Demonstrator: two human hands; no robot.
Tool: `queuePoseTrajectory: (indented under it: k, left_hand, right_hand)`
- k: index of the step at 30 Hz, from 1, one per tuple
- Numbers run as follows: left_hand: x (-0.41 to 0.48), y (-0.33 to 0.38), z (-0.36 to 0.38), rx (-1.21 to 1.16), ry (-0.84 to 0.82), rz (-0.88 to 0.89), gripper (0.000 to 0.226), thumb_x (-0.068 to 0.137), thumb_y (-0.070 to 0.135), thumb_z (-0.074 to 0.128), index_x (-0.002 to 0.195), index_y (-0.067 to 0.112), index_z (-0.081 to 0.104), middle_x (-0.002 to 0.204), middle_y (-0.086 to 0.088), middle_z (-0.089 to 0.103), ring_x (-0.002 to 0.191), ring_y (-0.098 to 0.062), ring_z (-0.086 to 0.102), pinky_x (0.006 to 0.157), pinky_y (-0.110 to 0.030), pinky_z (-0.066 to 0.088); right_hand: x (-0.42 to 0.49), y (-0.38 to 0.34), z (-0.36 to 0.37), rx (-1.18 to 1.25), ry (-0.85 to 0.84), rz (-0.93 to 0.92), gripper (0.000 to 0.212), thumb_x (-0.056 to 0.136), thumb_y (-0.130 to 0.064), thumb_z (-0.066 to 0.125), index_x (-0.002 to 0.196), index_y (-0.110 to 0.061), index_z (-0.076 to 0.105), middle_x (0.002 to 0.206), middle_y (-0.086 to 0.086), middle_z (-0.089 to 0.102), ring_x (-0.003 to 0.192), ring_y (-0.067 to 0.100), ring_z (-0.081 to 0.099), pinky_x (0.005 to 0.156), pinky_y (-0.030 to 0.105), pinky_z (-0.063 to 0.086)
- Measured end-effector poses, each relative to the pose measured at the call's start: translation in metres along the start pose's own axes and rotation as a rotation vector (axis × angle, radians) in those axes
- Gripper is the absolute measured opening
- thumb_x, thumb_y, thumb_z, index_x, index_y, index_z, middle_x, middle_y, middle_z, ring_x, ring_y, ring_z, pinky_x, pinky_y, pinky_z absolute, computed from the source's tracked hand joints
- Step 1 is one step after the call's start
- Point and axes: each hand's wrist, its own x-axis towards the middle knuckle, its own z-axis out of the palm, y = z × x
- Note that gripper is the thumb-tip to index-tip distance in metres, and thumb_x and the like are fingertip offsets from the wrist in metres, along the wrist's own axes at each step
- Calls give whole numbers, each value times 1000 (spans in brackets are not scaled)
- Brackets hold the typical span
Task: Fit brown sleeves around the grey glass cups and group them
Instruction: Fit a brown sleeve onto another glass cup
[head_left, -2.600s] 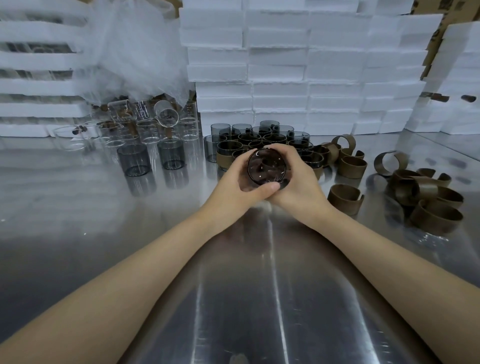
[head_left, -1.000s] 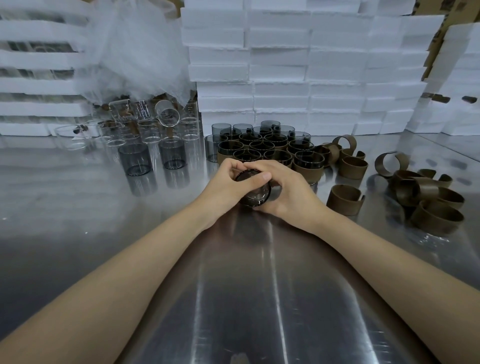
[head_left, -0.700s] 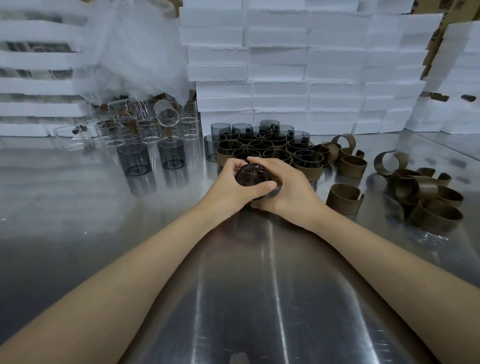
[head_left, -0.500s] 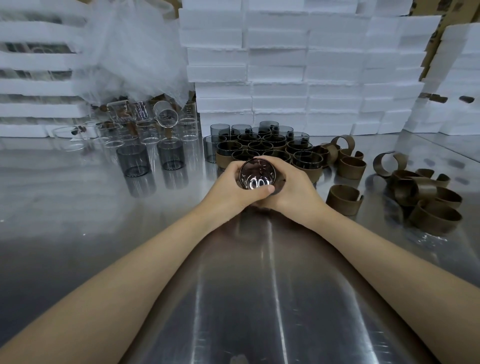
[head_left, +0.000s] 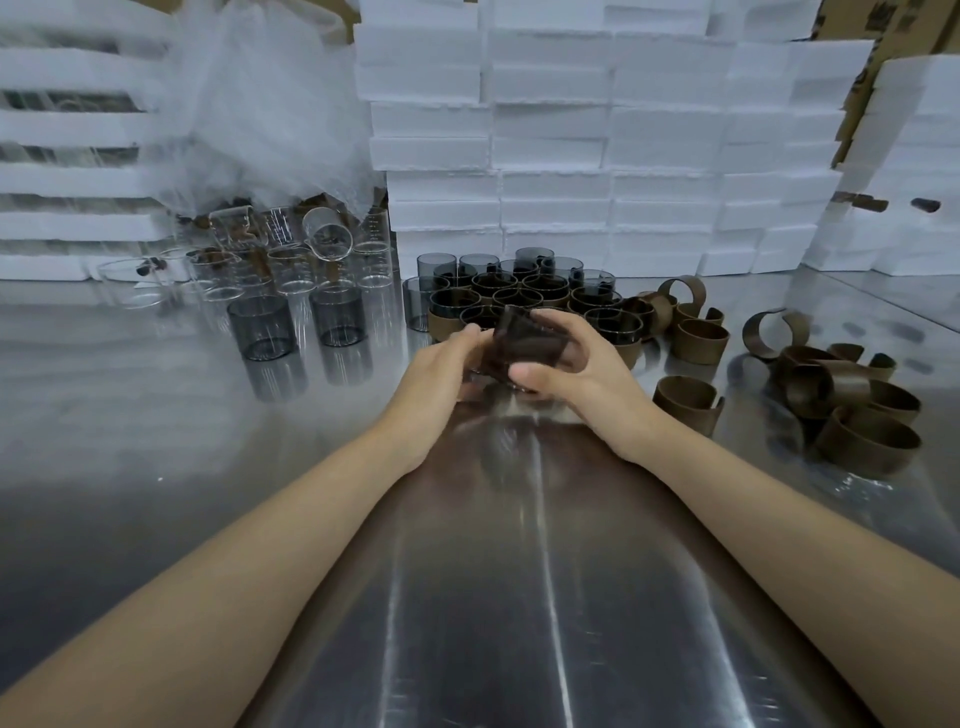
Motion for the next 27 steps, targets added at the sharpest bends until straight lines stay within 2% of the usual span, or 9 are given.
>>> queuePoseTrajectory:
  k: [2, 4, 7, 9, 13, 17, 22, 24, 27]
  left_hand:
    - [-2, -2, 0, 112, -48, 95, 38, 101, 47, 39, 125, 29, 63, 122, 8, 69, 109, 2, 62, 91, -13, 47]
    - [-6, -5, 4, 172, -97, 150, 68, 87, 59, 54, 148, 33, 37, 146, 10, 46, 122, 15, 47, 103, -16, 41]
    - [-9, -5, 10, 370, -117, 295, 99, 70, 56, 78, 150, 42, 22, 160, 15, 18, 142, 8, 22, 116, -23, 26]
    - [-9, -4, 8, 399, -107, 361, 99, 69, 42, 84, 148, 44, 24, 158, 17, 20, 143, 6, 21, 115, -20, 27]
    - [-8, -4, 6, 336, -82, 344, 85, 69, 25, 88, 141, 37, 43, 140, 19, 50, 129, 8, 43, 104, -11, 36]
    - [-9, -2, 7, 307, -32, 322, 61, 69, 26, 87, 124, 30, 60, 113, 20, 66, 108, 6, 59, 91, -9, 43]
    - [-10, 2, 9, 317, 27, 337, 28, 82, 28, 78, 106, 32, 66, 95, 24, 70, 94, 7, 64, 82, -8, 46]
    - [-10, 3, 10, 303, 43, 336, 20, 86, 27, 74, 104, 29, 68, 94, 19, 71, 92, 5, 65, 82, -12, 49]
    - [-10, 5, 12, 275, 55, 342, 10, 92, 25, 67, 101, 26, 69, 93, 15, 71, 87, 6, 65, 72, -7, 47]
  right_hand:
    - [-2, -2, 3, 229, -47, 106, 57, 76, -27, 71, 127, -13, 49, 112, 10, 64, 95, 23, 70, 75, 32, 57]
    - [-3, -5, 5, 365, -149, 203, 49, 87, -36, 61, 126, -10, 50, 108, 12, 67, 95, 28, 69, 75, 32, 58]
    - [-3, -7, 6, 498, -328, 331, 49, 97, -47, 47, 133, -14, 54, 121, 10, 67, 113, 26, 64, 84, 35, 56]
    - [-3, -8, 5, 560, -380, 411, 50, 97, -50, 45, 130, -14, 57, 118, 10, 69, 108, 23, 67, 81, 33, 57]
    - [-2, -8, 4, 565, -379, 502, 51, 92, -53, 52, 119, -11, 65, 110, 11, 71, 98, 24, 70, 76, 33, 58]
    - [-1, -8, 4, 530, -378, 559, 53, 87, -57, 54, 96, -10, 77, 98, 13, 73, 80, 31, 72, 65, 28, 59]
    - [0, -9, 6, 480, -389, 572, 65, 87, -58, 51, 123, -4, 58, 98, 24, 67, 78, 32, 71, 67, 29, 61]
    - [0, -10, 7, 466, -397, 576, 72, 85, -59, 51, 127, -1, 53, 96, 24, 68, 78, 31, 72, 71, 28, 61]
    - [0, -9, 7, 466, -404, 585, 80, 82, -60, 52, 132, 2, 48, 94, 25, 67, 78, 30, 72, 71, 27, 61]
